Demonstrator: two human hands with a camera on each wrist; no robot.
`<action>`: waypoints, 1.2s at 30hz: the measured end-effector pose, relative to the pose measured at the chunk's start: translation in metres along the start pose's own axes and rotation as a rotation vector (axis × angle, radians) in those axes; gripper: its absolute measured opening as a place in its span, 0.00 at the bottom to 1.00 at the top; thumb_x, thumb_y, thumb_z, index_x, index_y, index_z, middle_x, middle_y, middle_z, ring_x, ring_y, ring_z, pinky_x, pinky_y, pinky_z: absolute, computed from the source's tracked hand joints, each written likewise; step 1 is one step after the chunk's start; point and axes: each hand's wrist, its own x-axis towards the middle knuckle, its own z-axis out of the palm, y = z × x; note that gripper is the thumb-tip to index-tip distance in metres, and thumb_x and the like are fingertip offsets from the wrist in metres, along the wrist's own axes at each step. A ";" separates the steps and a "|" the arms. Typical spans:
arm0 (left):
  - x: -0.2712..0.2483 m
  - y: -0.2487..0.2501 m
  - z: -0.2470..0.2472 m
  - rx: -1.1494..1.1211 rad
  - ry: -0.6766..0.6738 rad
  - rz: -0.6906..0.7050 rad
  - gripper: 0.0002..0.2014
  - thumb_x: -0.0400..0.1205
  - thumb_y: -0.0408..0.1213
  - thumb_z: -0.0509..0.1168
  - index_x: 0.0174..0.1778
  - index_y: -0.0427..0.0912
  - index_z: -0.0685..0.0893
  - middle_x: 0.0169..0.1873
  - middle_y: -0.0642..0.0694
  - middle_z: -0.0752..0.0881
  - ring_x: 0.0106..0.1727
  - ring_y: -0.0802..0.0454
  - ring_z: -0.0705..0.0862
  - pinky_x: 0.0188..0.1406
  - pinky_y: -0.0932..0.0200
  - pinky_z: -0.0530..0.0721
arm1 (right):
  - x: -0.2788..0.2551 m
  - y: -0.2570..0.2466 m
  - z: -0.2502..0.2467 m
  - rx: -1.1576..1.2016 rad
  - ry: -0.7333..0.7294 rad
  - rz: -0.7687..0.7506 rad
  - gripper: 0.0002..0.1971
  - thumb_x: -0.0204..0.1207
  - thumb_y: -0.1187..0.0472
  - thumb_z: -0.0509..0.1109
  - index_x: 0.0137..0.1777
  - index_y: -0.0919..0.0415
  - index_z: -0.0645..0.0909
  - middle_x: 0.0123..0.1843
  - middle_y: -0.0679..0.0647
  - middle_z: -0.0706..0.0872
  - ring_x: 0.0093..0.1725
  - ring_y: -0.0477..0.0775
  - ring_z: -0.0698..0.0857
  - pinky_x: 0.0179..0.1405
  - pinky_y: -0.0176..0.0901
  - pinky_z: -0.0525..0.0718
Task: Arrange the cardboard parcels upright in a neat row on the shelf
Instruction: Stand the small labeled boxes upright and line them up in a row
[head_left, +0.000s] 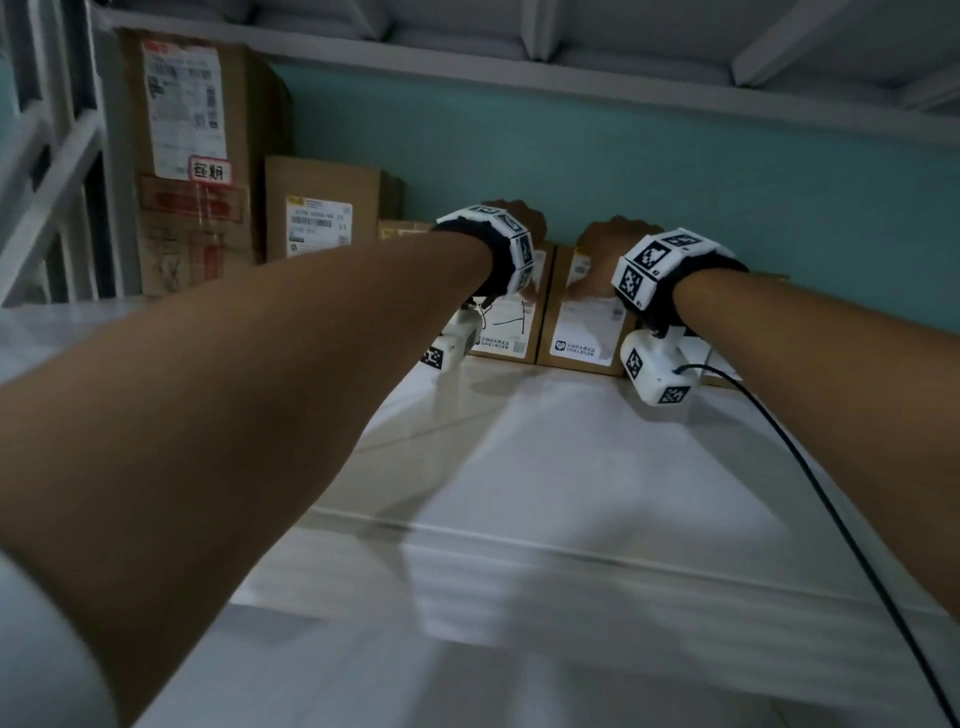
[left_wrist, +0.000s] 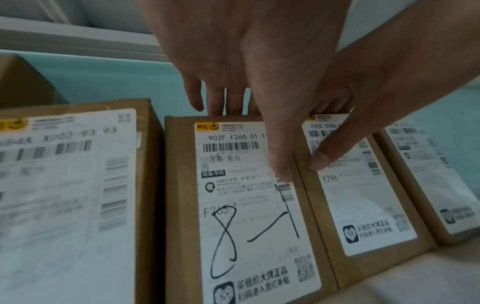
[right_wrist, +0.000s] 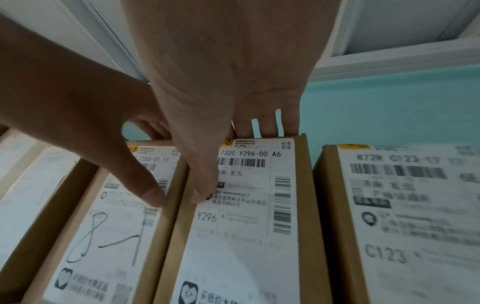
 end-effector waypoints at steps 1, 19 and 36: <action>0.002 0.000 -0.001 -0.005 0.032 0.014 0.30 0.72 0.50 0.78 0.68 0.45 0.80 0.64 0.44 0.83 0.52 0.52 0.79 0.46 0.58 0.76 | 0.001 -0.001 -0.001 -0.031 0.001 0.000 0.25 0.65 0.49 0.80 0.58 0.61 0.82 0.51 0.59 0.86 0.43 0.62 0.85 0.48 0.56 0.86; 0.016 0.023 0.011 -0.133 0.048 0.052 0.49 0.71 0.46 0.79 0.84 0.44 0.58 0.79 0.42 0.67 0.76 0.42 0.71 0.71 0.49 0.72 | -0.020 0.056 -0.008 0.161 -0.009 -0.145 0.54 0.63 0.42 0.81 0.84 0.52 0.55 0.85 0.54 0.61 0.82 0.59 0.64 0.78 0.51 0.65; 0.041 0.031 0.013 -0.055 -0.111 0.096 0.29 0.76 0.43 0.76 0.72 0.43 0.78 0.63 0.43 0.84 0.46 0.48 0.82 0.28 0.73 0.77 | -0.020 0.088 0.017 -0.104 -0.161 0.005 0.48 0.40 0.28 0.82 0.61 0.51 0.78 0.55 0.52 0.88 0.50 0.58 0.88 0.55 0.52 0.86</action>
